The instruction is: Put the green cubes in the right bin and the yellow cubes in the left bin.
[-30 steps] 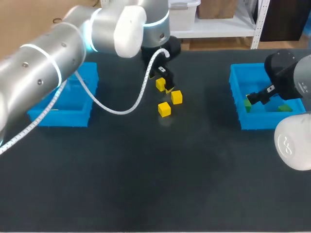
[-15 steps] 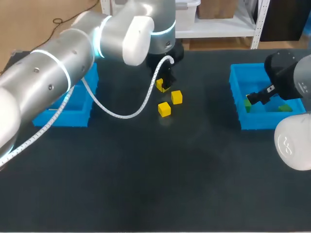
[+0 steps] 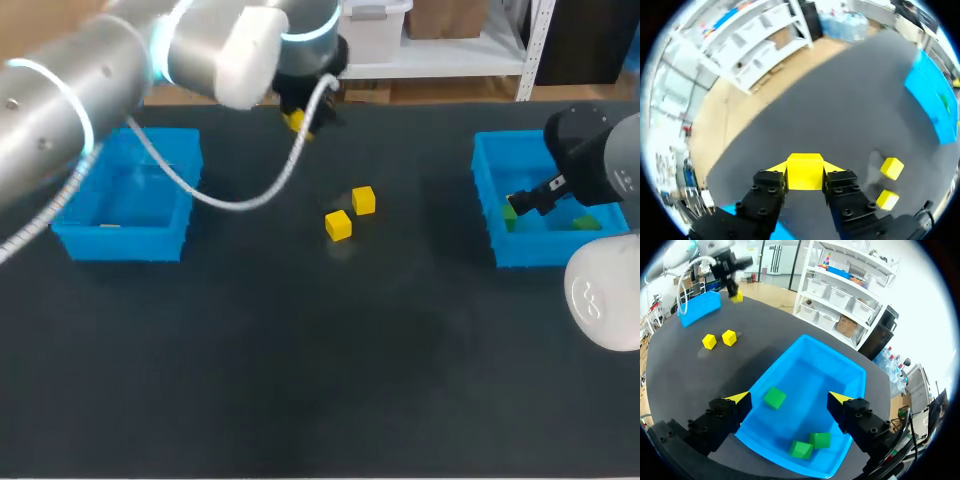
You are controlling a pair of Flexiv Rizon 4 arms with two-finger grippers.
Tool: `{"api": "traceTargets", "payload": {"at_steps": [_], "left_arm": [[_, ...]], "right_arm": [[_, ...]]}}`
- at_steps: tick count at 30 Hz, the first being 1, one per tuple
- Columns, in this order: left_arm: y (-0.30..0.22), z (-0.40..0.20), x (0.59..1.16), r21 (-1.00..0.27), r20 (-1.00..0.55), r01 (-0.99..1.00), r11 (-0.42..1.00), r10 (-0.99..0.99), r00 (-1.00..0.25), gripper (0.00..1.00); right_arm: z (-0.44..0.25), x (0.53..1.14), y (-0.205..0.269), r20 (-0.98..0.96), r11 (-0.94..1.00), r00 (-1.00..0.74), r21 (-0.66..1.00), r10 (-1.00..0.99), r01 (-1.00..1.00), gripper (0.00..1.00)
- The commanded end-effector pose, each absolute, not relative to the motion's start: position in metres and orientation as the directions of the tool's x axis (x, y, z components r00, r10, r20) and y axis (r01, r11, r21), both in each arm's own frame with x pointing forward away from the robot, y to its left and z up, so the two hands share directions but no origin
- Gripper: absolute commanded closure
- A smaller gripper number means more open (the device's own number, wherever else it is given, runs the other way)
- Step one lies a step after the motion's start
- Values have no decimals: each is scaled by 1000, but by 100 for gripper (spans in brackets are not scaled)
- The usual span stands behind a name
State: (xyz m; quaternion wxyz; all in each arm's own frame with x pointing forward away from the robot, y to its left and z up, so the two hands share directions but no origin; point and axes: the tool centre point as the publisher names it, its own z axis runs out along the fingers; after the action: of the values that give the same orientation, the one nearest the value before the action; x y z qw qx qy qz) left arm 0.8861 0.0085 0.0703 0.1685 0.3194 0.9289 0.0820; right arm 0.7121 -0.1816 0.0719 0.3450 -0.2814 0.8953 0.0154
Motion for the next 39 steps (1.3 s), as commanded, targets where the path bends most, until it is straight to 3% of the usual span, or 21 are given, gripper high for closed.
{"api": "traceTargets", "payload": {"at_steps": [1,12,23,24,25,26,33,39], "left_arm": [[92,133,813,284,-511,393,874,485,-710,100],[210,133,756,264,-494,139,954,258,-830,100],[234,90,731,206,-425,38,978,124,-897,100],[232,88,732,206,-417,42,978,126,-900,96],[231,87,732,205,-417,42,978,126,-900,67],[229,87,733,195,-417,48,980,127,-900,0],[210,107,751,213,-452,79,974,170,-876,0],[150,138,765,178,-516,251,952,307,-800,0]], "right_arm": [[72,712,-181,-625,842,-604,-169,-494,-513,0],[72,712,-181,-625,842,-604,-169,-494,-513,0],[72,712,-181,-625,842,-604,-169,-494,-513,0],[72,712,-181,-625,842,-604,-169,-494,-513,0],[72,712,-181,-625,842,-604,-169,-494,-513,0],[72,712,-181,-625,842,-604,-169,-494,-513,0],[72,712,-181,-625,842,-604,-169,-494,-513,0],[72,712,-181,-625,842,-604,-169,-494,-513,0]]}}
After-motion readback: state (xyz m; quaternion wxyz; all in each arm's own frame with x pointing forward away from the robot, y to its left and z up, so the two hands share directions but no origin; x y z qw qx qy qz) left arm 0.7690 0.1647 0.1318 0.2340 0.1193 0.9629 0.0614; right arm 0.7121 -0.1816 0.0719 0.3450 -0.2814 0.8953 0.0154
